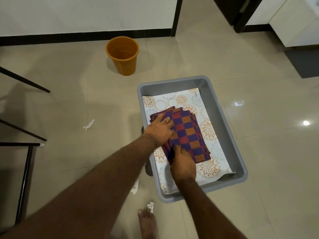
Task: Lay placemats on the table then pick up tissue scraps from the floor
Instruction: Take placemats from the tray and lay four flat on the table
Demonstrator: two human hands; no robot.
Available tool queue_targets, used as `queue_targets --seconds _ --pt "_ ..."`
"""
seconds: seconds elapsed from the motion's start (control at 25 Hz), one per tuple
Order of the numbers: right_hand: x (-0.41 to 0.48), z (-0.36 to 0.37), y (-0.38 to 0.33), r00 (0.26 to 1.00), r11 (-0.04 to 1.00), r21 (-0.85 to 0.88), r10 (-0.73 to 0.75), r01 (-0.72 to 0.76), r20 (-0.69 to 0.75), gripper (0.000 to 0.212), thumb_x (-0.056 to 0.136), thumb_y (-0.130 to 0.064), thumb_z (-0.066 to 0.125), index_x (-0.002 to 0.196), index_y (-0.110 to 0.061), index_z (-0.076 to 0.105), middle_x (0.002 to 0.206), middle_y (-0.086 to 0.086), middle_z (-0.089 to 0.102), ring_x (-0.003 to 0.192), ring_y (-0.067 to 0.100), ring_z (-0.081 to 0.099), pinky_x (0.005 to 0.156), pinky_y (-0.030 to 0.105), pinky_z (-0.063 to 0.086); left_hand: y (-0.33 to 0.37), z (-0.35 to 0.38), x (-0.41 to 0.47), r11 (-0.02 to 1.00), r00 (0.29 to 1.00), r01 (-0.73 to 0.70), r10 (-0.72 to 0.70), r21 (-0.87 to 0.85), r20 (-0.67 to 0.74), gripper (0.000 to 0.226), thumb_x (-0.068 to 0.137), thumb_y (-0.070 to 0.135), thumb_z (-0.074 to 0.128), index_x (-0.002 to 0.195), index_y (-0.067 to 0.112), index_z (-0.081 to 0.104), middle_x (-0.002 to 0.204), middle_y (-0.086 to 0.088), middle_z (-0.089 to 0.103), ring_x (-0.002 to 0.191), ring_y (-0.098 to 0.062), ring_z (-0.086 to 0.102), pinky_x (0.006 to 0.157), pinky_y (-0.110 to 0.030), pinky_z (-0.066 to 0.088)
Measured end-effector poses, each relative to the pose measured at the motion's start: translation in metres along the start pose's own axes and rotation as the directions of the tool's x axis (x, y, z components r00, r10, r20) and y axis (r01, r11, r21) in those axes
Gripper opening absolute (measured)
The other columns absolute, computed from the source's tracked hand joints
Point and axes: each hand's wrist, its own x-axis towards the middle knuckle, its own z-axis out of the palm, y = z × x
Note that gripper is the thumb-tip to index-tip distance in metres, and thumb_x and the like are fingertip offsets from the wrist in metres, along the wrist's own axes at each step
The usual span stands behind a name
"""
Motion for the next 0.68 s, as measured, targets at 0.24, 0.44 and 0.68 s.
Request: queue_targets --seconds 0.24,0.44,0.68 --pt "0.004 -0.001 0.01 0.996 0.997 0.077 0.037 -0.031 -0.076 0.037 0.096 -0.046 0.056 0.126 -0.024 0.048 0.113 -0.002 0.062 0.102 0.017 0.059 0.083 0.033 0.055 -0.002 -0.007 0.012 0.999 0.997 -0.036 0.036 0.007 -0.072 0.049 0.096 0.028 0.068 0.143 0.019 0.055 0.152 -0.01 0.053 0.15 -0.033 0.034 0.124 -0.055 0.016" --pt "-0.006 -0.039 0.002 0.983 0.994 -0.042 0.092 -0.1 -0.158 0.047 0.089 -0.031 0.063 0.131 -0.015 0.05 0.116 0.008 0.065 0.098 0.029 0.062 0.083 0.043 0.054 -0.016 -0.041 -0.022 0.973 0.955 -0.17 0.123 -0.156 -0.272 0.035 0.106 0.03 0.045 0.139 0.021 0.049 0.126 -0.004 0.065 0.124 -0.027 0.055 0.125 -0.052 0.018" --pt "-0.01 -0.15 -0.051 0.962 0.985 0.01 -0.168 0.174 -0.215 0.022 0.08 -0.017 0.062 0.099 -0.02 0.072 0.086 0.004 0.072 0.074 0.029 0.067 0.066 0.035 0.056 -0.096 -0.105 -0.134 0.958 0.96 0.058 -0.131 -0.279 -0.248 0.029 0.096 0.028 0.055 0.124 0.02 0.051 0.11 -0.007 0.068 0.095 -0.03 0.063 0.092 -0.041 0.044"
